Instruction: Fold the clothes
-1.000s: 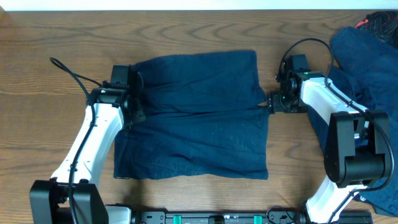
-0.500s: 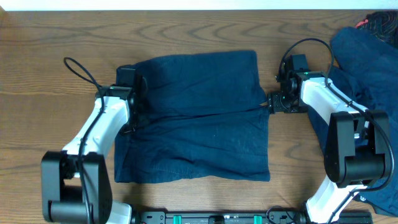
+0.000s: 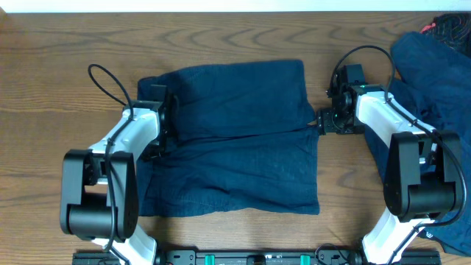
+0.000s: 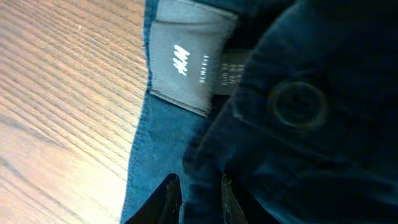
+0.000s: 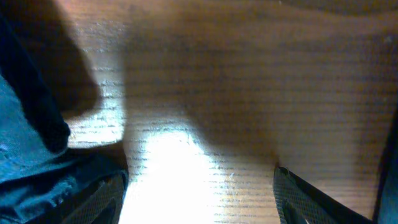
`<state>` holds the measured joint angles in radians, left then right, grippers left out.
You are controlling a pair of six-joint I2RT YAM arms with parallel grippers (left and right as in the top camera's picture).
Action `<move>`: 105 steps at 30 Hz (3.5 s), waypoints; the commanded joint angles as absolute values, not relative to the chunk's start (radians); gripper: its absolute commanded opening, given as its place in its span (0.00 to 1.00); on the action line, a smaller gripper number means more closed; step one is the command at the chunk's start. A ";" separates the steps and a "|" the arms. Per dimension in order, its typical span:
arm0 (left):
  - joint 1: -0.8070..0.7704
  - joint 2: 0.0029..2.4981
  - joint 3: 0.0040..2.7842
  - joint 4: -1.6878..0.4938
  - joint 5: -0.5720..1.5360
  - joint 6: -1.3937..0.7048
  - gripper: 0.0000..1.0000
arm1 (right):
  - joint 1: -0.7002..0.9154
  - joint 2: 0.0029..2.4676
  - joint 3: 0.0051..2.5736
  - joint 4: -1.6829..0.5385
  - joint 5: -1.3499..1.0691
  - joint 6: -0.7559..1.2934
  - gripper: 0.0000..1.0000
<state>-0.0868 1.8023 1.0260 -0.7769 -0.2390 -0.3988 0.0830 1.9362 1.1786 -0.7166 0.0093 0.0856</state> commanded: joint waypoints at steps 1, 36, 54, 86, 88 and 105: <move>-0.081 1.820 1.016 -0.784 -0.276 -0.454 0.25 | 0.058 2.048 1.095 -0.760 0.056 0.120 0.75; -0.142 1.538 1.174 -0.952 -0.036 -0.352 0.52 | -0.048 1.728 1.242 -1.025 -0.122 0.068 0.75; -0.176 1.549 0.880 -0.778 0.105 -0.357 0.29 | 0.253 1.704 1.013 -0.877 -0.207 0.153 0.65; -0.174 1.644 0.808 -0.359 0.019 -0.339 0.41 | 0.131 1.866 0.944 -0.368 -0.087 0.171 0.80; -0.174 1.602 0.857 -0.464 0.018 -0.323 0.46 | 0.125 1.835 1.001 -0.450 -0.086 0.151 0.84; -0.174 1.287 0.892 -1.023 0.074 -0.730 0.74 | 0.176 1.544 1.174 -1.110 -0.121 0.164 0.96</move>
